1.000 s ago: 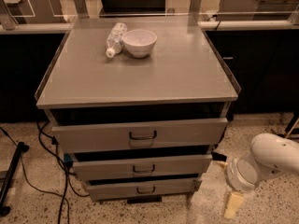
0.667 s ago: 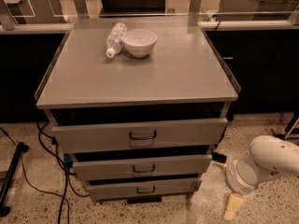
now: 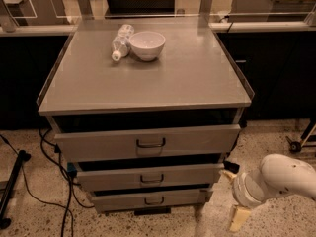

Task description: Open middle drawer

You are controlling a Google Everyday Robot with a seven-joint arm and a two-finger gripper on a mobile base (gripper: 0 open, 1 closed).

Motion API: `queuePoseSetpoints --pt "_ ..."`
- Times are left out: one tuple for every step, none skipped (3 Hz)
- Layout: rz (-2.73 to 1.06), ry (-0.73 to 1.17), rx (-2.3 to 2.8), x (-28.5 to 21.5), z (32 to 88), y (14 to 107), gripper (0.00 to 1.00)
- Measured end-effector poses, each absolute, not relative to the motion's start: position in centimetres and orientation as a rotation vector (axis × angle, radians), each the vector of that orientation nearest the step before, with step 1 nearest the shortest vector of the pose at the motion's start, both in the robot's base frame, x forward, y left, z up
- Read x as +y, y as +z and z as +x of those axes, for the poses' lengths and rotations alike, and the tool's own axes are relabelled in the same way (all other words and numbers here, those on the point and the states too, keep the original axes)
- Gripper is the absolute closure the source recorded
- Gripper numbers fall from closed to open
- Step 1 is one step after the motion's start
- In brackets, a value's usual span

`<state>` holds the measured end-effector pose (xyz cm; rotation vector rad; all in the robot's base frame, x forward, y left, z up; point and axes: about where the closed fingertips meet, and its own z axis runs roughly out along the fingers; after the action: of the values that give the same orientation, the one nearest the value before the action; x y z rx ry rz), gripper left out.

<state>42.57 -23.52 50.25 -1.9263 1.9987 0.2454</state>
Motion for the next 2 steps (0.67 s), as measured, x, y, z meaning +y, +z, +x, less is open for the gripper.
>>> queuePoseSetpoints --pt "-1.928 0.242 2.0 -23.54 42.55 50.18 0.0" --pt "-1.935 0.179 1.974 -23.07 43.11 49.54 0.0"
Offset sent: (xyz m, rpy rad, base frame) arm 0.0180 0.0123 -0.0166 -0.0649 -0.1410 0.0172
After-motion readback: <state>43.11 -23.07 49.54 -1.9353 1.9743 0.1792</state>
